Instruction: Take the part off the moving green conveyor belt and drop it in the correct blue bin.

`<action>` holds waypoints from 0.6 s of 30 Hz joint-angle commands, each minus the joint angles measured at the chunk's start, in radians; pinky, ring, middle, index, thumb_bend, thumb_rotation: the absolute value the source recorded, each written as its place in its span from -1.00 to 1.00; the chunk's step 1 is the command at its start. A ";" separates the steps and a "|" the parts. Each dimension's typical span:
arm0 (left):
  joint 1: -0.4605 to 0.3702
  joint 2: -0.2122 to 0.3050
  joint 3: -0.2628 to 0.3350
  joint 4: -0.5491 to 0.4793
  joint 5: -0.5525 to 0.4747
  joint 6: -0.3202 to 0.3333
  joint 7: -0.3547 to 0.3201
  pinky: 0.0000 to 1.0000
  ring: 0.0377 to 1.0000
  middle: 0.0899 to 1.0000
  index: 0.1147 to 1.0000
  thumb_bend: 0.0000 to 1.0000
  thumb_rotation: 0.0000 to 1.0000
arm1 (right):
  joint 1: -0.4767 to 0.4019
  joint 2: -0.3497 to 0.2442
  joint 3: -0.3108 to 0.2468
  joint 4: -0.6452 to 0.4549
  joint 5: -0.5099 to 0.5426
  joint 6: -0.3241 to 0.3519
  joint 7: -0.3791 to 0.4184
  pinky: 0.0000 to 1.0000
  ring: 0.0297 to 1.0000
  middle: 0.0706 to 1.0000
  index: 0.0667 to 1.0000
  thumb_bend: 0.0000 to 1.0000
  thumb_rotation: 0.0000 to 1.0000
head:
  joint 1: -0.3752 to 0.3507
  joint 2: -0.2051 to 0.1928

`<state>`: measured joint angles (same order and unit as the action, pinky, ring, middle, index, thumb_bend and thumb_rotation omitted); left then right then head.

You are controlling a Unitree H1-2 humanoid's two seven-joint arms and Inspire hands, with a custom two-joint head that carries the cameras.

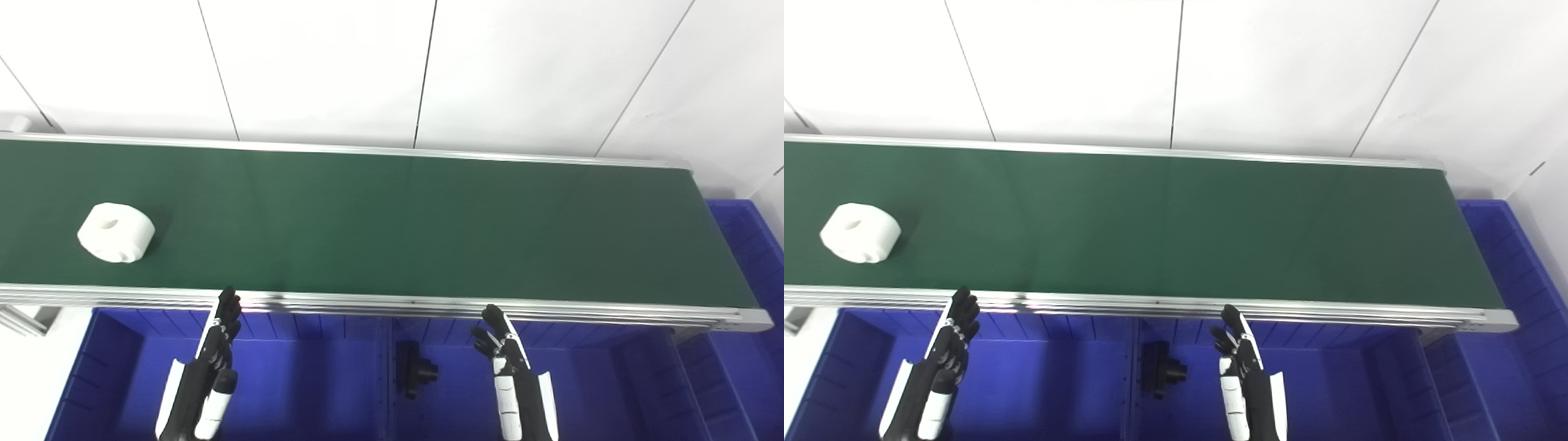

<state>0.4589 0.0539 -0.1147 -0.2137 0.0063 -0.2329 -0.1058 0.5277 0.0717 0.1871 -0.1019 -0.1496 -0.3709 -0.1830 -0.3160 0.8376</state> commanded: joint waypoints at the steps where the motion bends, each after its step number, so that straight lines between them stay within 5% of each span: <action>1: 0.001 0.001 -0.002 -0.032 -0.009 -0.008 -0.003 1.00 1.00 1.00 1.00 0.70 0.85 | 0.006 0.006 -0.003 -0.022 -0.006 -0.007 0.014 0.72 0.74 0.85 0.86 0.40 1.00 | 0.003 0.001; 18: 0.001 0.000 -0.007 -0.036 0.004 -0.004 0.002 1.00 1.00 1.00 1.00 0.68 0.88 | 0.002 0.001 -0.009 -0.016 -0.002 -0.008 0.036 0.78 0.81 0.91 0.92 0.50 1.00 | 0.014 -0.006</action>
<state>0.4596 0.0528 -0.1203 -0.2165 0.0047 -0.2243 -0.1052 0.5276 0.0692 0.1793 -0.1007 -0.1490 -0.3710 -0.1616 -0.3022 0.8314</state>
